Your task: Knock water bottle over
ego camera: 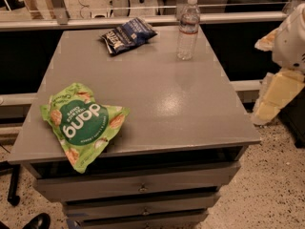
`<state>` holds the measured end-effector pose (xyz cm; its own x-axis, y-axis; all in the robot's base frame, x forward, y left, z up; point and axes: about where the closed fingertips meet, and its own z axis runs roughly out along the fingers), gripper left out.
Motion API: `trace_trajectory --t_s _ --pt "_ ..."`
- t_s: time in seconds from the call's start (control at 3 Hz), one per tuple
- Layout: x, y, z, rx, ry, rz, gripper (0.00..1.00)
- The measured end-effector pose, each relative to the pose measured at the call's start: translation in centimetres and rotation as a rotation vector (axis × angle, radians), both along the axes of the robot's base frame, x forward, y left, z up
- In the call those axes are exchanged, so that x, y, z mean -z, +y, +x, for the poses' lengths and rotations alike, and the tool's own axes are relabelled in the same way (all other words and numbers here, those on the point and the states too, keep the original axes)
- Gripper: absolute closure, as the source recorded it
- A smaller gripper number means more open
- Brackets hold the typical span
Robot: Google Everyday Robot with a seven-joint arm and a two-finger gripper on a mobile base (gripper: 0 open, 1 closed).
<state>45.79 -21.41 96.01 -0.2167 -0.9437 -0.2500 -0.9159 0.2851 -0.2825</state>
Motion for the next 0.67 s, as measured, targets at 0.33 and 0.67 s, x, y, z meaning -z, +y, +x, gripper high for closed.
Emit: trace_trajectory --t_s 0.33,0.67 --pt "4.0 0.8 3.4 0.024 -0.05 0.044 0.0" --pt "7.2 1.8 8.9 0.077 -0.117 0.157 0.0"
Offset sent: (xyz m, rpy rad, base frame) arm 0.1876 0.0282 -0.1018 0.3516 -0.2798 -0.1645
